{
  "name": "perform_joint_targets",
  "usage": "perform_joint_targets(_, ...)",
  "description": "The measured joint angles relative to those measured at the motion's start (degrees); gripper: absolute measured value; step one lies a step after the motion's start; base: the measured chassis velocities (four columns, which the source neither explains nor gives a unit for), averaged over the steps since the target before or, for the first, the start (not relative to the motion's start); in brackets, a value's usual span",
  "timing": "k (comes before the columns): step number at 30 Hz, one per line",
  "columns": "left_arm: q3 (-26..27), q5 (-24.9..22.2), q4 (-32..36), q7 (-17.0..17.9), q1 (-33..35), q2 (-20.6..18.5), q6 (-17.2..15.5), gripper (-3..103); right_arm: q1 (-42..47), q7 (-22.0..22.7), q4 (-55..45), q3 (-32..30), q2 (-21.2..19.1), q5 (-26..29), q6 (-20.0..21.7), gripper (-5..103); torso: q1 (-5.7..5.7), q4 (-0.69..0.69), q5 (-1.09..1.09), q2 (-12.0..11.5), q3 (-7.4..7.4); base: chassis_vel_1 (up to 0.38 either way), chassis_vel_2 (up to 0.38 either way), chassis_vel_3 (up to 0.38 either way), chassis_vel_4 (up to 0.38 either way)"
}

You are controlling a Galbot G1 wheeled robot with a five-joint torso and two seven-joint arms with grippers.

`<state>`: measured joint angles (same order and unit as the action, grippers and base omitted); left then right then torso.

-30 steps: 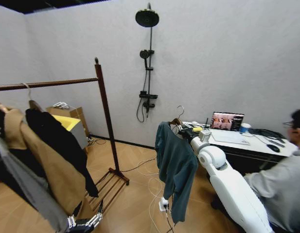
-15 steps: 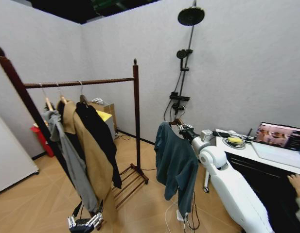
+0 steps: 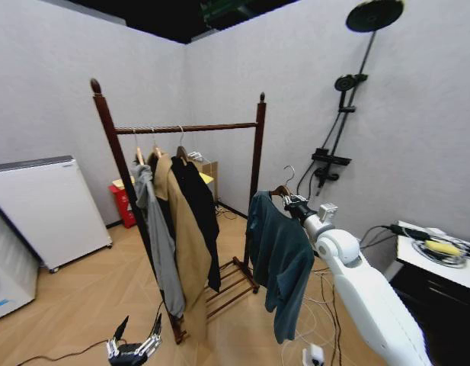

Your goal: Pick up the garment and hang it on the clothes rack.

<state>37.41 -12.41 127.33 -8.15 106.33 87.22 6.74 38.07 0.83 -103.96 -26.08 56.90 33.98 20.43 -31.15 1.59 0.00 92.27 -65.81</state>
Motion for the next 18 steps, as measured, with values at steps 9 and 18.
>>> perform_joint_targets(9,0.00,0.00,0.00,0.00,0.00,0.00,0.00,100,0.44,-0.48,-0.19,-0.70,-0.40,-0.07,-0.15,10,0.00,0.01,0.00,0.00,0.00,0.088,0.073,0.057,0.074)
perform_joint_targets(18,0.00,0.00,0.00,0.01,0.00,0.00,0.00,100,0.43,-1.34,-0.20,-0.48,-0.30,-0.63,-0.18,10,0.01,0.05,0.00,0.00,0.00,0.022,0.023,0.022,0.019)
